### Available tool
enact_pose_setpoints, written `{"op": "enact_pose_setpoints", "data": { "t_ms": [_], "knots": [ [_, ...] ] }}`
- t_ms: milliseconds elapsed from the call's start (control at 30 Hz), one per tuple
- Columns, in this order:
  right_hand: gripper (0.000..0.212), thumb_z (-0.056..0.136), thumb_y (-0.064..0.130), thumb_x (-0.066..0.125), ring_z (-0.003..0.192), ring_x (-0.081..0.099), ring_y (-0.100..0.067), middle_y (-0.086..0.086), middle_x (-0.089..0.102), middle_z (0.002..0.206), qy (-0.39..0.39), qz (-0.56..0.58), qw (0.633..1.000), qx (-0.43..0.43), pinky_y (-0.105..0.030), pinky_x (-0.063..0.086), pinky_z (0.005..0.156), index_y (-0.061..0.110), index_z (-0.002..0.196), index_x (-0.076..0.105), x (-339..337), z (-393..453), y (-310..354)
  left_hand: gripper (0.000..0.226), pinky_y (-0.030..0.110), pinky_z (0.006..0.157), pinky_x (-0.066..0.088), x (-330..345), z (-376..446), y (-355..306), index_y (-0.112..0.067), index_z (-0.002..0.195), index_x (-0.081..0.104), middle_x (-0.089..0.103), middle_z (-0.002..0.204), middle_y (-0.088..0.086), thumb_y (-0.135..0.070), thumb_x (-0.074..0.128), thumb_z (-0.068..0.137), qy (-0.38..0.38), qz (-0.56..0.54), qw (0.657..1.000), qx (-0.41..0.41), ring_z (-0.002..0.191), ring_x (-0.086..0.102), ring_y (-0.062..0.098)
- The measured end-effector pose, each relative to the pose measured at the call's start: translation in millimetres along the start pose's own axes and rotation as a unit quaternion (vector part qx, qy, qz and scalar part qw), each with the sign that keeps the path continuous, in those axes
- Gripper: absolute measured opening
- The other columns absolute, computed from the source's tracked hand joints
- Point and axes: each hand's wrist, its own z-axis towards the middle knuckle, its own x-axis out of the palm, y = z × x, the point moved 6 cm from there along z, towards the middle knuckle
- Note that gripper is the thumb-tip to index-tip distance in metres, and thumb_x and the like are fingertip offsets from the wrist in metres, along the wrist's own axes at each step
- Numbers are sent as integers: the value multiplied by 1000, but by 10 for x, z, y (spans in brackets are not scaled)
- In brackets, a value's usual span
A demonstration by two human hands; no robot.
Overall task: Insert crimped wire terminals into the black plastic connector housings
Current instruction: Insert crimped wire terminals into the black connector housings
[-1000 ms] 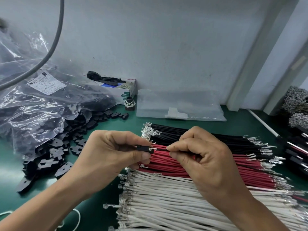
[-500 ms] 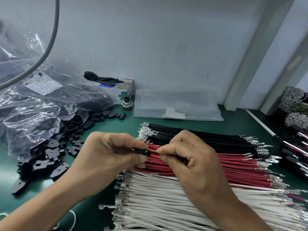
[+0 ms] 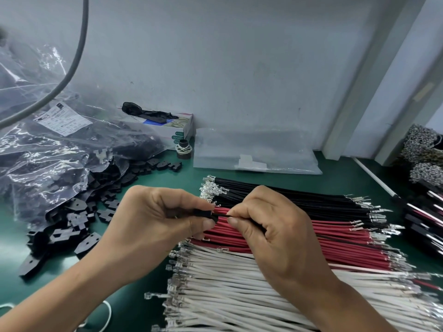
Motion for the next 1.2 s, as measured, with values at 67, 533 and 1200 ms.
{"op": "enact_pose_setpoints", "data": {
  "t_ms": [67,533,1200],
  "knots": [
    [9,92,20,67,79,57,-8,10,57,83,1,-2,1000,-5,-23,48,71,15,86,72,15,-3,13,23,32,66,64,-4,-6,-6,-23,85,85,78,74,11,-20,87,62,-2,11,1000,6,64,75,31],
    [10,94,23,69,81,56,-13,8,62,85,-41,-106,992,-53,-30,48,68,16,89,75,-132,77,22,22,18,56,56,-3,40,29,-28,88,83,78,72,9,-25,86,66,-4,-4,1000,-1,61,74,20],
    [10,93,18,69,87,59,0,19,63,91,82,-106,989,60,-19,51,73,28,95,70,62,-20,-160,37,23,46,53,-210,96,200,-24,92,82,79,84,12,-35,85,57,-107,-87,987,-77,65,74,25]
  ]
}}
